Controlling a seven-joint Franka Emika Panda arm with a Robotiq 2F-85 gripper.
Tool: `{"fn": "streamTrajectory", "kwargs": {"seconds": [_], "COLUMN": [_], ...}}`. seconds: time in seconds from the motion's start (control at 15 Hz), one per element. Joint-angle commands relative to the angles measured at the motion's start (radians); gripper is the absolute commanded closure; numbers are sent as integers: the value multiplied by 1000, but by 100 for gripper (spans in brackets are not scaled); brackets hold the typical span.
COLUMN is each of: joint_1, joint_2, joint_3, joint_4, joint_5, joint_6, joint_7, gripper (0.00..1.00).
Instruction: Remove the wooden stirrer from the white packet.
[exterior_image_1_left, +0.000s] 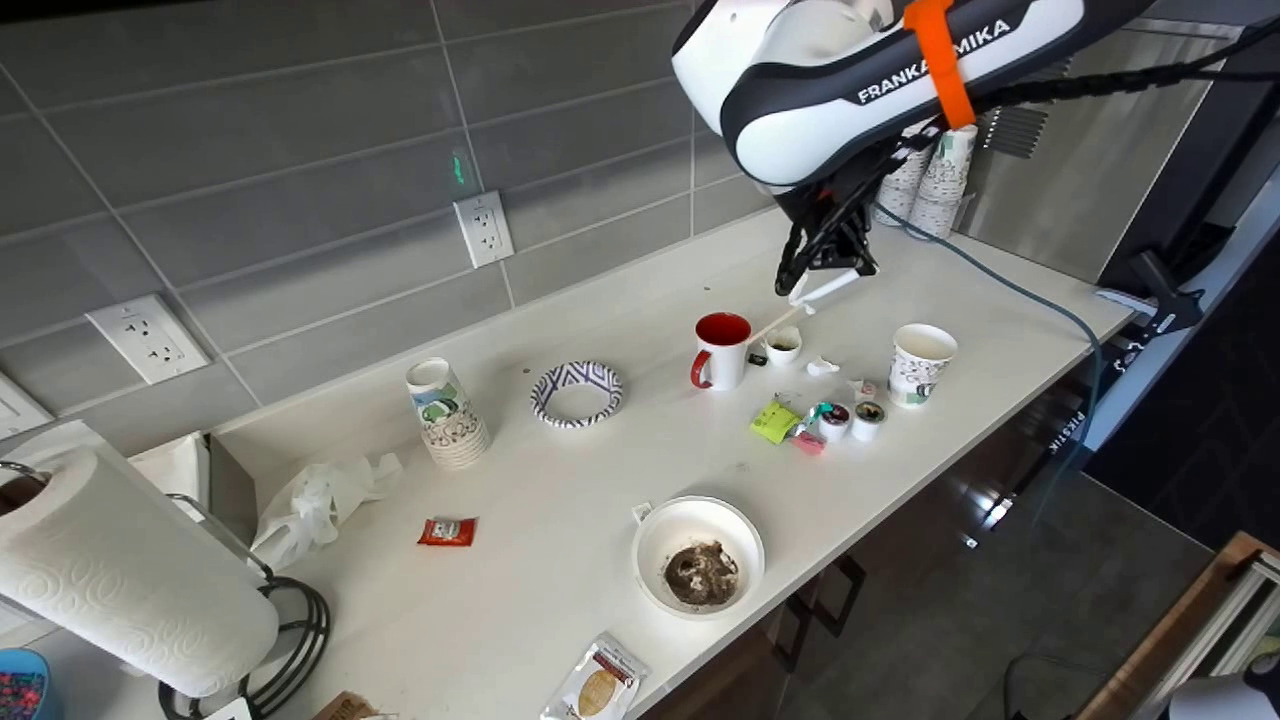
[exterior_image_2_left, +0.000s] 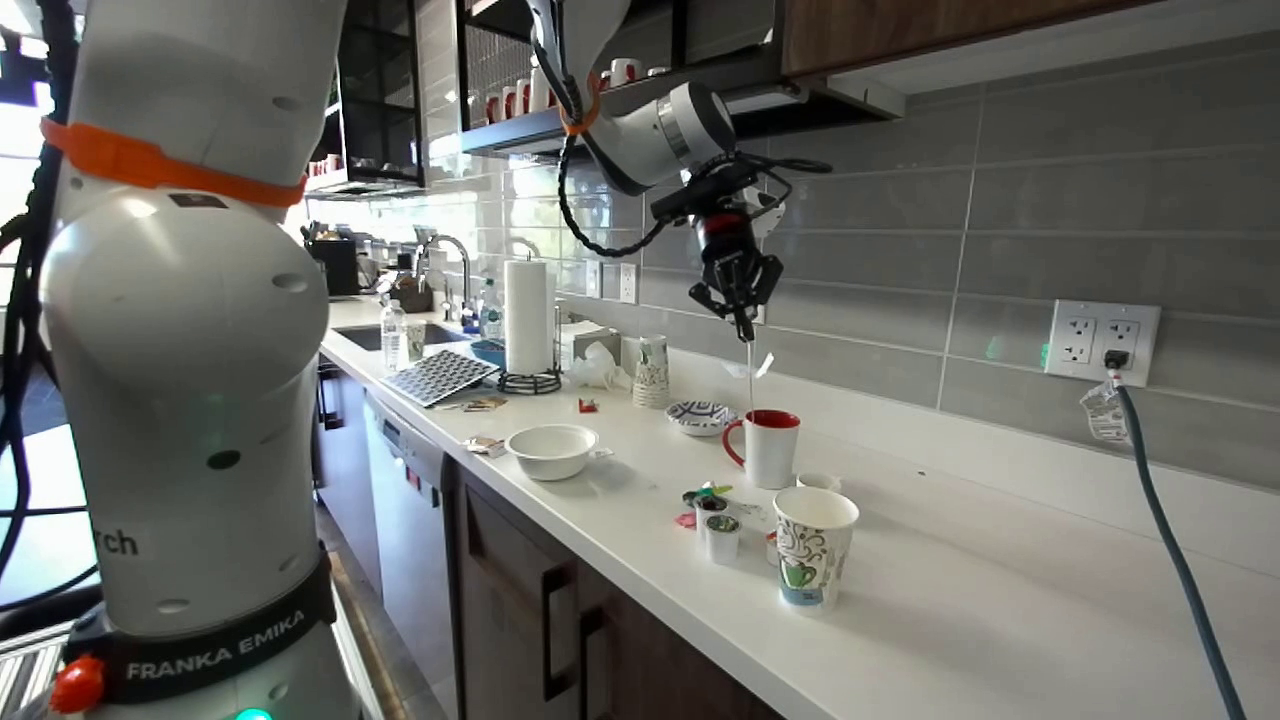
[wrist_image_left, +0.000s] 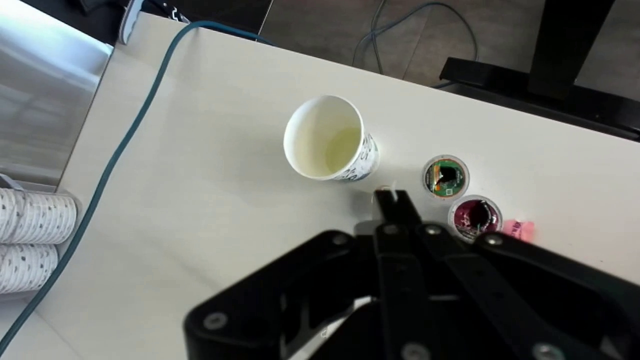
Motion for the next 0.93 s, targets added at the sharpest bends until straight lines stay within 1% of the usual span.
{"fn": "streamTrajectory", "kwargs": {"seconds": [0.0,0.07,0.13,0.2,0.27,0.33,0.4,0.47,0.6,0.67,0.73,0.87], "joint_1": [43,49,51,45,53,68,62,38,22,53,80,101], "joint_2": [62,74,86,85,99,105,99,97,88,100,115,137], "joint_3": [-8,-2,8,20,19,10,13,29,35,16,11,23], "joint_4": [64,76,90,85,104,119,121,126,131,147,165,195], "joint_5": [-116,-144,-153,-145,-158,-194,-176,-98,-3,-68,-144,-216], "joint_6": [-104,-138,-167,-138,-167,-195,-165,-109,-46,-115,-177,-275], "joint_7": [19,-12,-79,-143,-142,-79,-61,-134,-160,-114,-121,-169], "gripper": [100,100,100,100,100,100,100,100,100,100,100,100]}}
